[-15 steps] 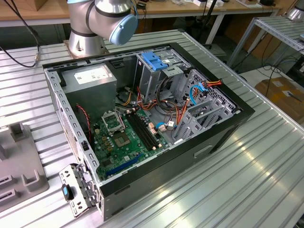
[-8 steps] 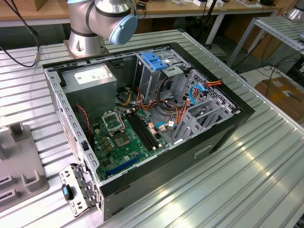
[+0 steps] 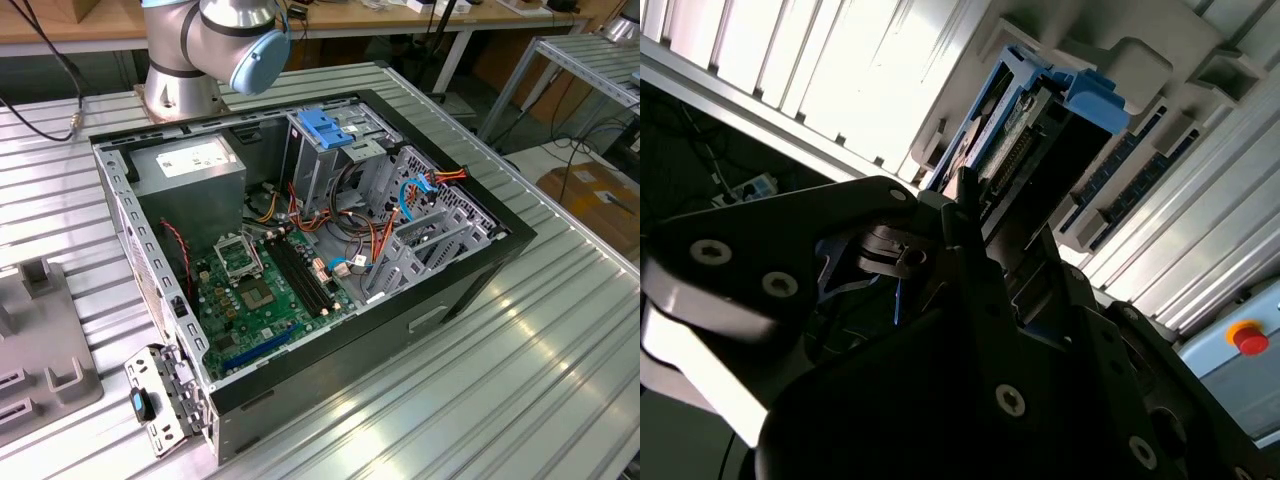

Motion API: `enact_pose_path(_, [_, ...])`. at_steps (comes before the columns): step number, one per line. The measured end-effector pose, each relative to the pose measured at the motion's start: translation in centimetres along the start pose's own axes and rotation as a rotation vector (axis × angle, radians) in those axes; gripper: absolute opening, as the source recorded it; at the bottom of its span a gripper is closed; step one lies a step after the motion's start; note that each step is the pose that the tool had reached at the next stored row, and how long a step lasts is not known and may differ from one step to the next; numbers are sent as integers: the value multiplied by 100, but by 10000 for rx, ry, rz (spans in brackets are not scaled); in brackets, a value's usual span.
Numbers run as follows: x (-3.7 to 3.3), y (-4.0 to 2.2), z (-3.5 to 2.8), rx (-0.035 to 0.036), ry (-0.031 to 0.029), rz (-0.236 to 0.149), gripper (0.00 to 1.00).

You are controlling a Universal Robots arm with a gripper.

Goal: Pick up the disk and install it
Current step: 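Pick up the disk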

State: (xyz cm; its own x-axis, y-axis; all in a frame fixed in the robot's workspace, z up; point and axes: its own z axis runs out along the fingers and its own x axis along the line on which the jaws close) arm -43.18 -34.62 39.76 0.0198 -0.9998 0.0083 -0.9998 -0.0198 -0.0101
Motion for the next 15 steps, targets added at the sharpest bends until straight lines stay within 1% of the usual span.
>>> enact_pose_path(5, [0,0,-14,0,0,-1,35])
enact_pose_path(15, [1,-1,-67,-1,0,-1,35])
